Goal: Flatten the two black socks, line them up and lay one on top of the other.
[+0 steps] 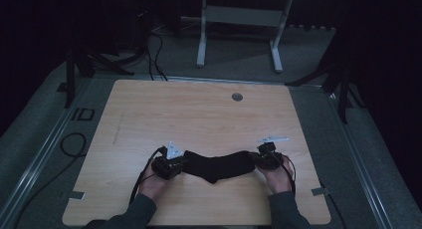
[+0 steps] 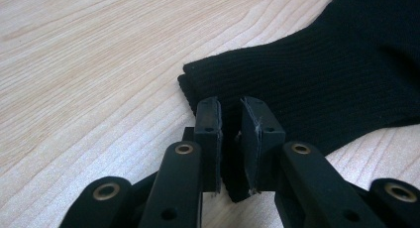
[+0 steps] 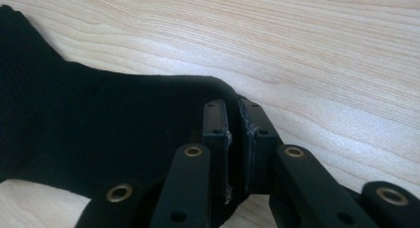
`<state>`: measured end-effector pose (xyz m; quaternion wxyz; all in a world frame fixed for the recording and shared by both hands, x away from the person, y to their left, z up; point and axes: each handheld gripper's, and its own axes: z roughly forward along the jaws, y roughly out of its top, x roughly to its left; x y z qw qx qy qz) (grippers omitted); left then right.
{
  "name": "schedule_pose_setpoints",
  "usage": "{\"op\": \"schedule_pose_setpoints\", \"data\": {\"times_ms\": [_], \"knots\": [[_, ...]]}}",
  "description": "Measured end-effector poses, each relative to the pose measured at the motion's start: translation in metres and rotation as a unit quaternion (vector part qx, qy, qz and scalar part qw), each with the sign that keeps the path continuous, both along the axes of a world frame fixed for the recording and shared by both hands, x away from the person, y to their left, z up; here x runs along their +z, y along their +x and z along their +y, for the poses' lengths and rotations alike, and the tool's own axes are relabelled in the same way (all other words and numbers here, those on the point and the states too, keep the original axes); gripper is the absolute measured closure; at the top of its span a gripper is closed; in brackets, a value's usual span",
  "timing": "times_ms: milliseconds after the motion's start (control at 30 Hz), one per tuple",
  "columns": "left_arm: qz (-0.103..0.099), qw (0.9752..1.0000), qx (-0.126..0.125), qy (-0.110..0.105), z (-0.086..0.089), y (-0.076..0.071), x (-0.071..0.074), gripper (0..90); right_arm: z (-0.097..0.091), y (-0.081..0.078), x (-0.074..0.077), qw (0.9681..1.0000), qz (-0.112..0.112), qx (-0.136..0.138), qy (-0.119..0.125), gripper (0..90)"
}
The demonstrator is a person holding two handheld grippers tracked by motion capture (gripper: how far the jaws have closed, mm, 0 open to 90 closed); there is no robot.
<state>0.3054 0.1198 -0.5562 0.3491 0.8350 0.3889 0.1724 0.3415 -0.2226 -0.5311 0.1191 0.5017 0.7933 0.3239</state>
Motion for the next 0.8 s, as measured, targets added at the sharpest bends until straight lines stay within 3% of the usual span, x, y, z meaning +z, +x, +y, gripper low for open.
{"op": "schedule_pose_setpoints", "data": {"times_ms": [200, 367, 600, 767, 800], "knots": [[-0.001, 1.0, 0.0, 0.0, 0.0, 0.0, 0.0, 78.6, -0.003, 0.003, -0.008, 1.0, 0.002, -0.002, 0.003, 80.2], [-0.001, 1.0, -0.001, 0.0, 0.0, 0.0, 0.0, 78.6, -0.008, 0.006, -0.012, 0.9999, 0.01, -0.009, 0.01, 69.5], [-0.001, 1.0, -0.001, 0.0, -0.001, 0.0, 0.0, 78.5, -0.015, 0.008, -0.013, 0.9997, 0.002, -0.025, -0.001, 60.4], [-0.001, 1.0, -0.002, 0.0, -0.001, 0.0, 0.0, 78.5, -0.019, 0.006, -0.008, 0.9994, -0.007, -0.032, 0.011, 57.5], [-0.001, 1.0, -0.002, 0.001, -0.001, 0.0, 0.0, 78.4, -0.021, 0.006, -0.006, 0.9992, -0.008, -0.032, 0.024, 57.3]]}}
